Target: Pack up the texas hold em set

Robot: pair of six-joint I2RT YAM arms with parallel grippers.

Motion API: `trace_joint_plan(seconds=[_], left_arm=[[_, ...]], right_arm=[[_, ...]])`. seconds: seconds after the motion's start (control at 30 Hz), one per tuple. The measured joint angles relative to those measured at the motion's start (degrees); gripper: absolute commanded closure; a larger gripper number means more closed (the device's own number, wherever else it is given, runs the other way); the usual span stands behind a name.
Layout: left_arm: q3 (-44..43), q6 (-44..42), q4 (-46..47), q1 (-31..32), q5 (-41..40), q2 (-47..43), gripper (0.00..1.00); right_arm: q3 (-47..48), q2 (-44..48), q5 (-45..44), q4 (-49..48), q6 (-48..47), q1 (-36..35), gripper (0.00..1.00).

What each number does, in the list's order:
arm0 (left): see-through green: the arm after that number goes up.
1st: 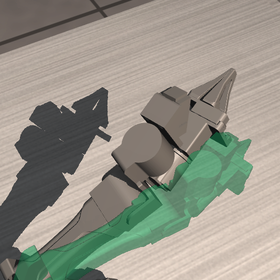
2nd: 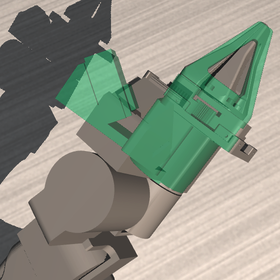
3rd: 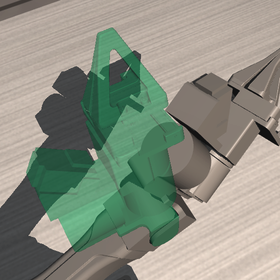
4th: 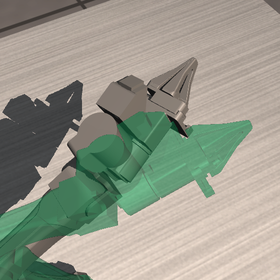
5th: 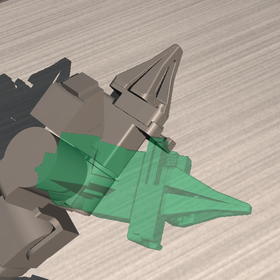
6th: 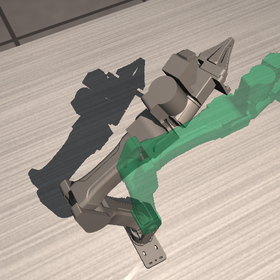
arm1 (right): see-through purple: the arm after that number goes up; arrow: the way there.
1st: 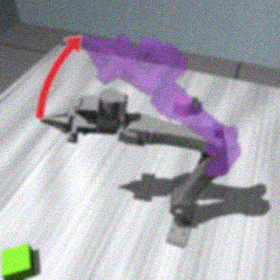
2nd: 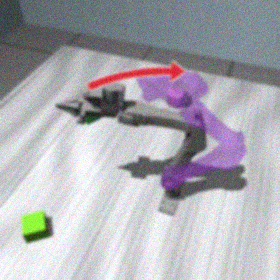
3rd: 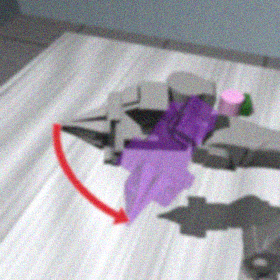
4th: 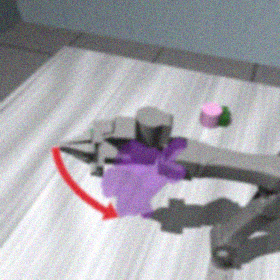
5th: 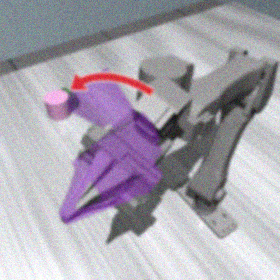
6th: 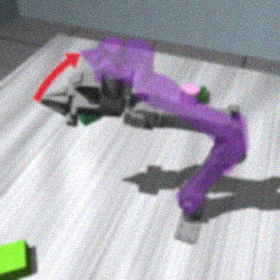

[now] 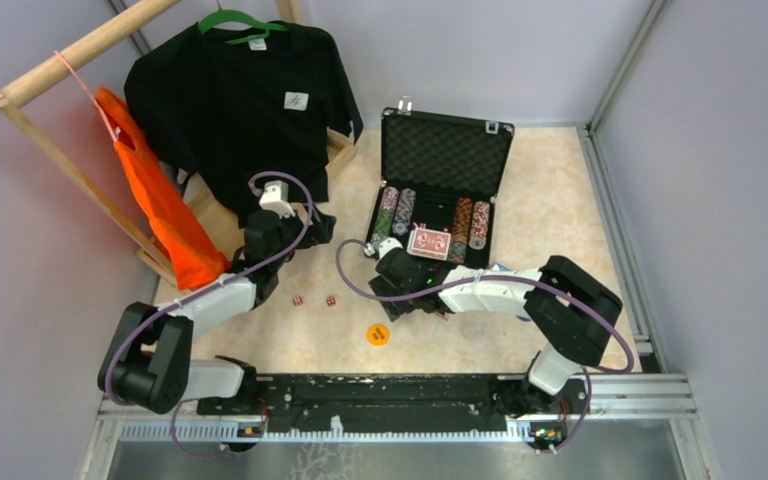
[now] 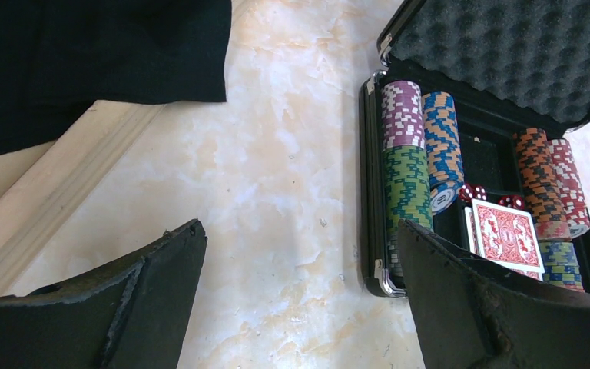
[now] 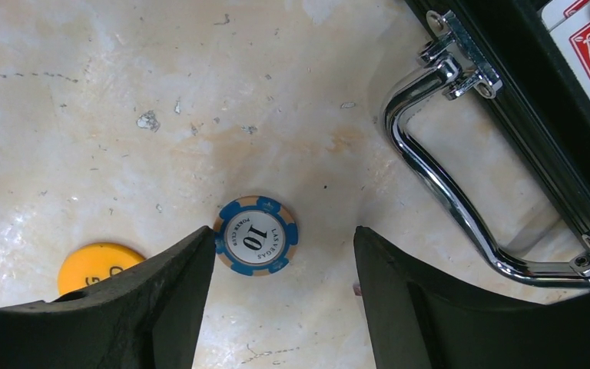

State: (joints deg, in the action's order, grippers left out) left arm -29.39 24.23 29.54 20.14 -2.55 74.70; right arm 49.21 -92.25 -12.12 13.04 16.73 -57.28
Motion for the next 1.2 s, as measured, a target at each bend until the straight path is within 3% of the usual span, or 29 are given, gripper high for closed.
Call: trace_joint_plan(seconds=[0.67,1.2], left_arm=[[-0.5,1.7,-1.7,0.0,-0.9,1.2,0.02],[-0.6,3.0,-1.7,0.0,0.7,1.5,0.03]], right_arm=[[1.4,-1.7,-2.8,2.1,0.9,-2.4,0.49],[2.2,-2.9,-3.1,1.5,3.0,-3.3,0.51]])
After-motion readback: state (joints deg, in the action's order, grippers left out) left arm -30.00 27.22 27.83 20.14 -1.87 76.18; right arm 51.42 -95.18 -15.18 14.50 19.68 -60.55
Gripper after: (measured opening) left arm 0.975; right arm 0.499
